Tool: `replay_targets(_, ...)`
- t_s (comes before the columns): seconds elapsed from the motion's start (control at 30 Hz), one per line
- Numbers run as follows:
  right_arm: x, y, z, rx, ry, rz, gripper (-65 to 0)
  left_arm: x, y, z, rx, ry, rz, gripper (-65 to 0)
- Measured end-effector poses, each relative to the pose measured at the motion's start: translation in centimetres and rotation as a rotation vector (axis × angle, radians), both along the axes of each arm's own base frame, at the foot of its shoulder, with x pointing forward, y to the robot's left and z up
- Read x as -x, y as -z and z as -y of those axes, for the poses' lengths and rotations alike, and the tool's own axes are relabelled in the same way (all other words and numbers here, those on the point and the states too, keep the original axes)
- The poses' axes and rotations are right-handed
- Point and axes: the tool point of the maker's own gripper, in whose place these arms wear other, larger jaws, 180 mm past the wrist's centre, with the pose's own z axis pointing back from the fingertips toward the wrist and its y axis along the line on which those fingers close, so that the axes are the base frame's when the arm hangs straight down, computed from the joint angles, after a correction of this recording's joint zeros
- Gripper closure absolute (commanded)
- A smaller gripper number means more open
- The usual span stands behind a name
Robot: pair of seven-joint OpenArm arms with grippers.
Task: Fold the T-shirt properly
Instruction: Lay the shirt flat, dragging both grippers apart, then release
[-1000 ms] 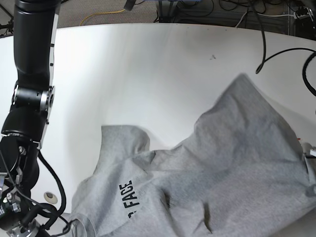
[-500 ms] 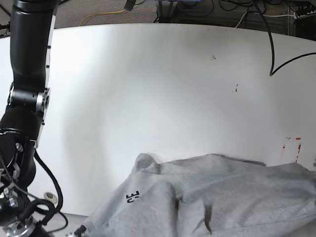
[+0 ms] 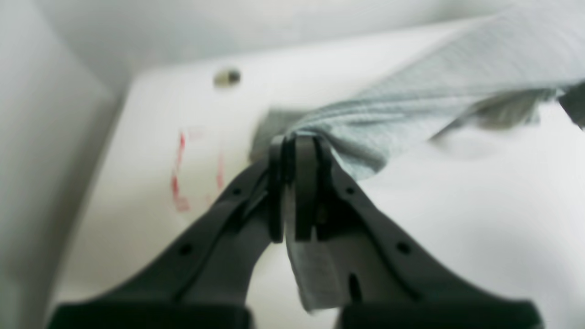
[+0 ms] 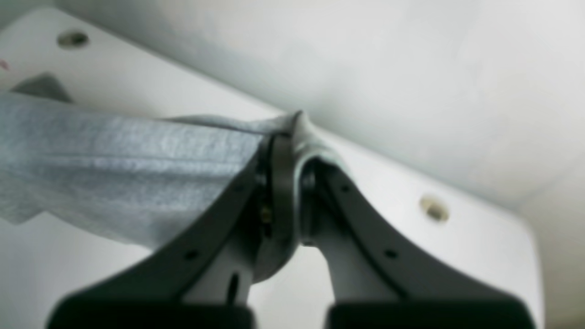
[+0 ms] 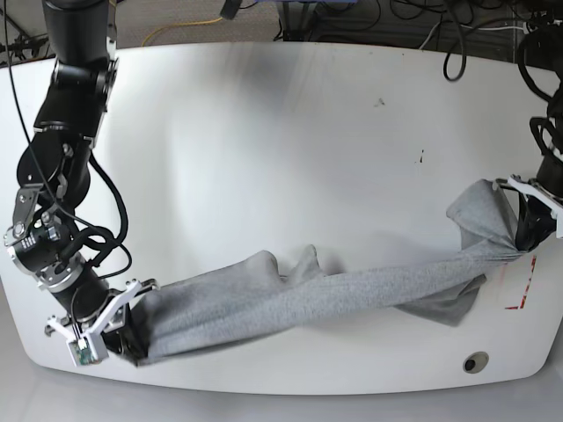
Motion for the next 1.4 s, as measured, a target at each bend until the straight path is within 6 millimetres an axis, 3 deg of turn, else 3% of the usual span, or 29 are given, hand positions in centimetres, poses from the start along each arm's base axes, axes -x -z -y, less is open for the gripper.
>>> replay_targets(0.23,4.2,7.0,2.1,-0.132,0.038,-0.17,0.0,3.9,5.2,1.6,0.004,0.089,-0.167,0.0)
replay_targets(0.6,12.4,15.6,4.4,-0.298,0.104,-0.453,0.0,9.1,8.7,-0.1,-0.019,0.067,-0.334,0.0)
replay_targets(0.73,15.1,18.6,3.5,-0.336,0.113,-0.561,0.0,10.9,10.2,-0.5,-0.065,0.07,-0.399,0.0)
replay_targets(0.87,16.1,20.2,2.7,-0.378,0.119,-0.612,0.0,11.9,12.2,0.4,-0.135,0.107,-0.448,-13.8)
replay_targets(0.93,16.2,21.1,2.4,-0.399,0.125,-0.641,-0.8,11.9,12.8,1.2,-0.14,0.129,-0.46,-24.7)
replay_targets(1.0,16.1,21.9,2.3,-0.42,0.133,-0.67,-8.4,11.3,12.7,1.9,-0.128,0.141,-0.44,-34.2)
replay_targets(1.07,15.8,22.2,2.5,-0.439,0.15,-0.674,-20.8,10.4,12.1,1.9,-0.125,0.135,-0.416,-41.5)
replay_targets(1.13,15.8,22.3,2.4,-0.457,0.16,-0.671,-38.0,10.4,12.3,1.5,-0.131,0.111,-0.438,-43.3)
replay_targets(1.23,16.4,22.4,2.7,-0.5,0.182,-0.666,-54.1,10.7,13.0,1.5,-0.123,0.096,-0.481,-43.6)
replay_targets(1.27,16.8,22.4,3.0,-0.515,0.195,-0.664,-57.1,10.7,13.1,1.5,-0.116,0.088,-0.485,-43.6)
replay_targets(1.4,18.0,21.7,4.4,-0.59,0.233,-0.635,-56.6,10.3,12.9,1.9,-0.085,0.072,-0.454,-43.8)
